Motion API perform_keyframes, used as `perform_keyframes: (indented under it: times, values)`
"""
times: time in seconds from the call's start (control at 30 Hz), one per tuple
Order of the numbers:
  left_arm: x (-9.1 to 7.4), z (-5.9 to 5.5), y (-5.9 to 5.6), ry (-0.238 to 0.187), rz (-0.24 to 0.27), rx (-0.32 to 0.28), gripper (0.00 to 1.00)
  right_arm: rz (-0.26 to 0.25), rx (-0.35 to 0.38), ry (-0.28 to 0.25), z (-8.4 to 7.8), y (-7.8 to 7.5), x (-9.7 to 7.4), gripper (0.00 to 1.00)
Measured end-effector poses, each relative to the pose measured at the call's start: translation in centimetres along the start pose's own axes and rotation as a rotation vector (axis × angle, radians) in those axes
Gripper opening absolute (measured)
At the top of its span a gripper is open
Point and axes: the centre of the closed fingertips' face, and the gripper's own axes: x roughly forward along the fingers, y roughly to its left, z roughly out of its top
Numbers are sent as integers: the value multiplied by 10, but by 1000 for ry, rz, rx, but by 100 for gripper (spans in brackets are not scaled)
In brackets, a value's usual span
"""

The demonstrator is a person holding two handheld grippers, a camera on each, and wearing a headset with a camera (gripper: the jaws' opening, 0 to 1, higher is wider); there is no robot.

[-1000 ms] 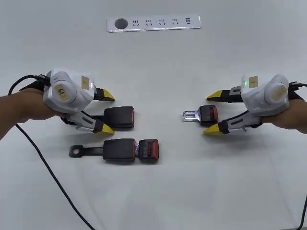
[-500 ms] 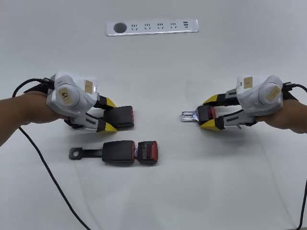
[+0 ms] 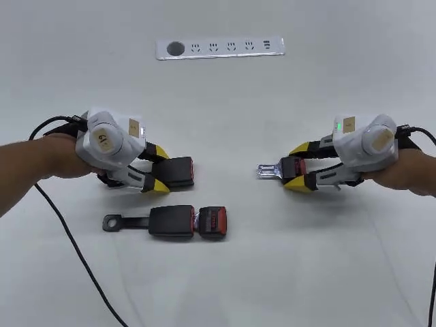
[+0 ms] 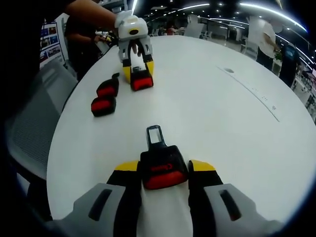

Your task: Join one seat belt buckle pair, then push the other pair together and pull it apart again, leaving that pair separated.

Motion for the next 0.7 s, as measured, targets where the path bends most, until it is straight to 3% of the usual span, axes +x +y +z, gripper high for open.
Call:
perform_keyframes:
  times: [0.7]
  values:
    - [0, 1, 0, 40, 1, -5, 33, 4, -4, -21, 33, 14, 29, 36]
